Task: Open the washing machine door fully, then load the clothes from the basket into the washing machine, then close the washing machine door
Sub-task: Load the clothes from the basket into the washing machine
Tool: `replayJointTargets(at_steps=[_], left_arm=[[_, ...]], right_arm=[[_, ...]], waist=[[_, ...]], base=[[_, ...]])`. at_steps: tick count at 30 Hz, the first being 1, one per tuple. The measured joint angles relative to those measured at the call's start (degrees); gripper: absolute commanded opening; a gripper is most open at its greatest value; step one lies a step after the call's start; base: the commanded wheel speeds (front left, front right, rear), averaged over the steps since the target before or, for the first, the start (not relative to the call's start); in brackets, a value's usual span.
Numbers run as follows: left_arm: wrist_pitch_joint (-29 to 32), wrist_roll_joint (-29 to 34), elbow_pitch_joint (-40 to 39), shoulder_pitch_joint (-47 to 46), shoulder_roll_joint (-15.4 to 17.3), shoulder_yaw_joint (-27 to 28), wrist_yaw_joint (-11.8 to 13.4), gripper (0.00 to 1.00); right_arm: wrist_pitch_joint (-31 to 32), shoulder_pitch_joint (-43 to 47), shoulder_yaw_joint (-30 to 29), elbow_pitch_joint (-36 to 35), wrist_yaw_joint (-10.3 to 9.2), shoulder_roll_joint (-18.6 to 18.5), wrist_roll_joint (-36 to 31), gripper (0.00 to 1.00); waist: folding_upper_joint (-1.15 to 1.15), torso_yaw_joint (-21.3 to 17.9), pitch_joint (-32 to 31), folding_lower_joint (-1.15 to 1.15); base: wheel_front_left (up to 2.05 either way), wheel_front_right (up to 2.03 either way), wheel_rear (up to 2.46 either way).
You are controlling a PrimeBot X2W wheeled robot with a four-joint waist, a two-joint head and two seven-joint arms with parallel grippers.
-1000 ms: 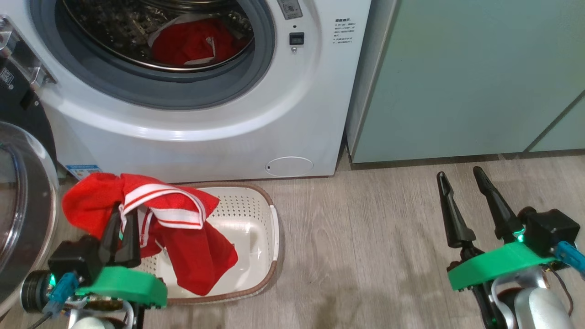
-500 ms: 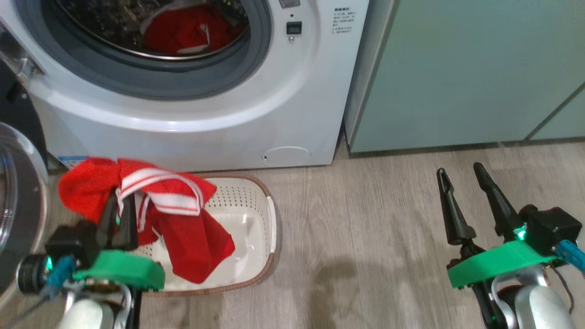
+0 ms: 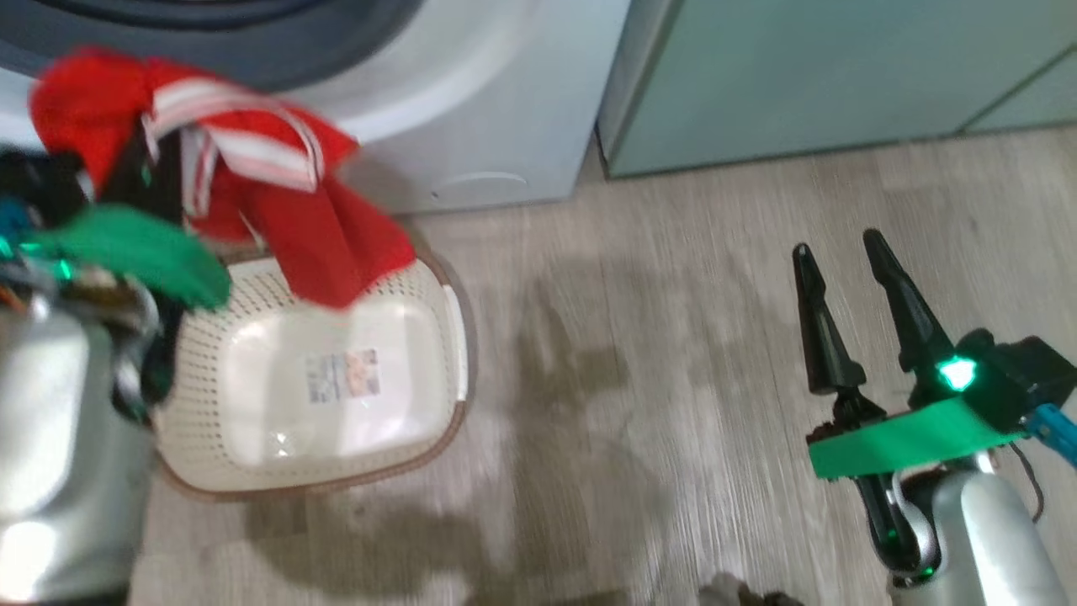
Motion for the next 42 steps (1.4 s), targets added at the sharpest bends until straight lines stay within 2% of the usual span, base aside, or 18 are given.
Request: replayJointTargets(at_steps=[6,13,22,26,33,42], left_arm=[[7.68,-2.85,10.50,-13.74,2.94,1.25,-2.21,0.00],[14.69,-3.48,20.67,-25.88,7.36,2.27,-3.46,0.00],[23.62,-5.37,27.65,-37.41,11.76,3.19,-4.70,0.00],[25.05,-5.50,28.32,-40.42,13.92,4.01,-4.69,0.00],[23.36,-5.27,28.49,-48.03,16.84,5.91,-2.08,0.00],[9.47,-3.13,28.26,-52.94,17.97,7.53,-0.65,0.00]], right_arm=[[-2.61,-3.37,2.18,2.01,0.00,0.00,1.92,1.00],[-4.58,-5.75,4.64,4.27,0.00,0.00,4.48,1.00],[-5.30,-8.82,7.66,4.54,0.00,0.01,7.16,1.00],[-5.31,-9.64,8.31,3.86,0.00,0.01,7.99,1.00],[-5.45,-9.78,9.32,2.77,0.00,0.04,9.39,1.00],[-5.45,-9.78,9.54,1.44,0.00,0.07,9.95,1.00]], waist=[[0.00,-3.43,5.49,0.00],[0.00,-7.93,10.77,0.00],[0.00,-13.10,16.42,0.00],[0.00,-14.84,18.07,0.00],[0.00,-18.23,21.65,-0.01],[0.00,-20.23,24.19,-0.01]], base=[[0.00,0.00,0.00],[0.00,0.00,0.00],[0.00,0.00,0.00],[0.00,0.00,0.00],[0.00,0.00,0.00],[0.00,0.00,0.00]])
